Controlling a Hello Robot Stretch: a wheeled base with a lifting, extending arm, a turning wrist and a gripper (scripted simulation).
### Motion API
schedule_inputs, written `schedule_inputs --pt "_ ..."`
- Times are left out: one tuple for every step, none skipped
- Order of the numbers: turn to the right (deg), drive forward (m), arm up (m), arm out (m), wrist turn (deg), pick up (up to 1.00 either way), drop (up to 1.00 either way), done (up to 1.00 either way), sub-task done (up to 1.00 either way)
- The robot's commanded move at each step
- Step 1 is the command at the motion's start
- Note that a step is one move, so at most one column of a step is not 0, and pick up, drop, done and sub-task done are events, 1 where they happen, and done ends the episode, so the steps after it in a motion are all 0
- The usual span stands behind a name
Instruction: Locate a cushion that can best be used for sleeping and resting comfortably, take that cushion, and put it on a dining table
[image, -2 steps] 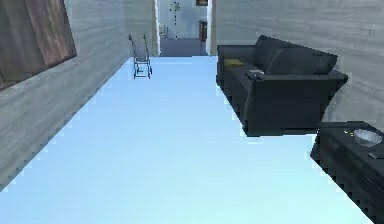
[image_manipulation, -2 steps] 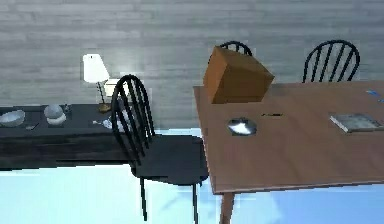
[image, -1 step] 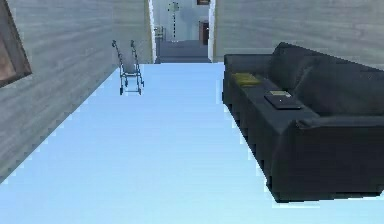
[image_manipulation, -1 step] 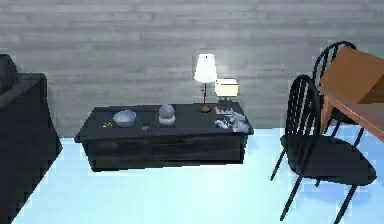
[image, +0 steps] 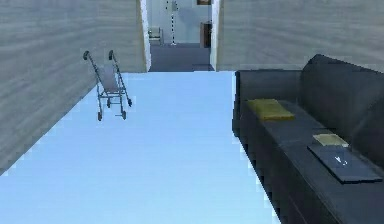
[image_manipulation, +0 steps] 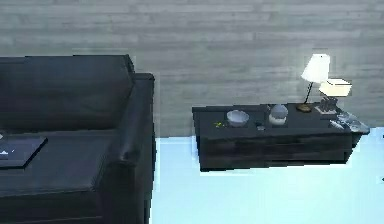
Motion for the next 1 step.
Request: schedule_inputs --pt "6.0 0.00 0.00 0.00 0.0 0.00 0.00 0.00 0.00"
